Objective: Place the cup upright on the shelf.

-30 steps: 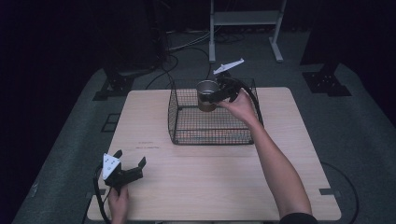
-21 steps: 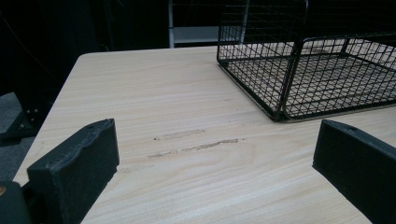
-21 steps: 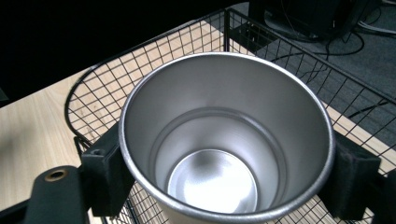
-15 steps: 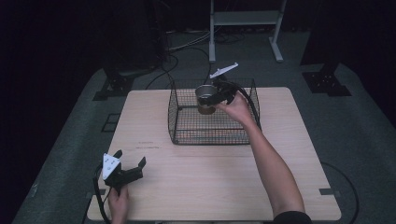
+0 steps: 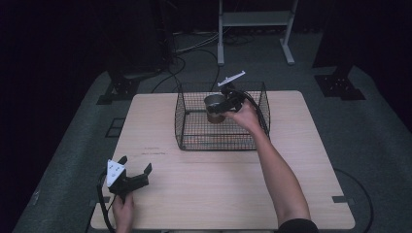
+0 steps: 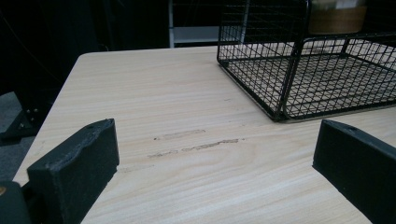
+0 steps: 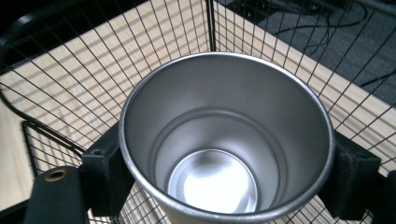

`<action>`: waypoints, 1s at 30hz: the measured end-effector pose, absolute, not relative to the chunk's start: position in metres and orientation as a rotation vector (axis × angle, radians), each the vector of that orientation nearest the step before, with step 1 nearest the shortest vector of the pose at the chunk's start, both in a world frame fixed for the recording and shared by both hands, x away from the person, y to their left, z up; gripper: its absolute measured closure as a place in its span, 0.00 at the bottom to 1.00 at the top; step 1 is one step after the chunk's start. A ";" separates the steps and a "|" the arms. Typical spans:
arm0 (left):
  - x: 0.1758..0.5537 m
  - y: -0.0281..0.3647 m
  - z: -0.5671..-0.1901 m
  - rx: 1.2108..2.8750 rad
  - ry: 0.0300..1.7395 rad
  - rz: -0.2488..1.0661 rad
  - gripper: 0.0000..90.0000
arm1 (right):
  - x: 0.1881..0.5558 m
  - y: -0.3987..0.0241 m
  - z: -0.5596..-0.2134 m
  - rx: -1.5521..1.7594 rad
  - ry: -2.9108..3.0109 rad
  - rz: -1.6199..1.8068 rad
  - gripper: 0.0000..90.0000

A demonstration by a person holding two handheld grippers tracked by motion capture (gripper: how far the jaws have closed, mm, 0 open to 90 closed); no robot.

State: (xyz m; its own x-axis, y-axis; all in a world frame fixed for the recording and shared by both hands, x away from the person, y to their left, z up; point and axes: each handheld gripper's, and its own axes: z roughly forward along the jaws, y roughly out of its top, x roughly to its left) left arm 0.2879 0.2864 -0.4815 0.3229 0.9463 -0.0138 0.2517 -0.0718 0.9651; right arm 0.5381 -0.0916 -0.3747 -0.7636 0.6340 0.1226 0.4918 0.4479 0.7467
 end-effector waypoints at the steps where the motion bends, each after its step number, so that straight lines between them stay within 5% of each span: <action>1: 0.288 0.286 -0.482 1.558 1.127 0.845 0.00 | 0.539 -0.092 -0.377 0.996 2.522 1.207 0.20; 30: 0.288 0.287 -0.482 1.558 1.123 0.843 0.00 | 0.554 -0.085 -0.412 1.039 2.606 1.067 0.20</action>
State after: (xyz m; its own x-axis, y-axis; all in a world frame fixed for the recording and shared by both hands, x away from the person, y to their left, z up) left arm 0.2881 0.2869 -0.4816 0.3265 0.9451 -0.0144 0.2503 -0.0718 0.9655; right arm 0.5542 -0.0852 -0.4121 -0.7518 0.6477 0.1236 0.5485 0.5102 0.6625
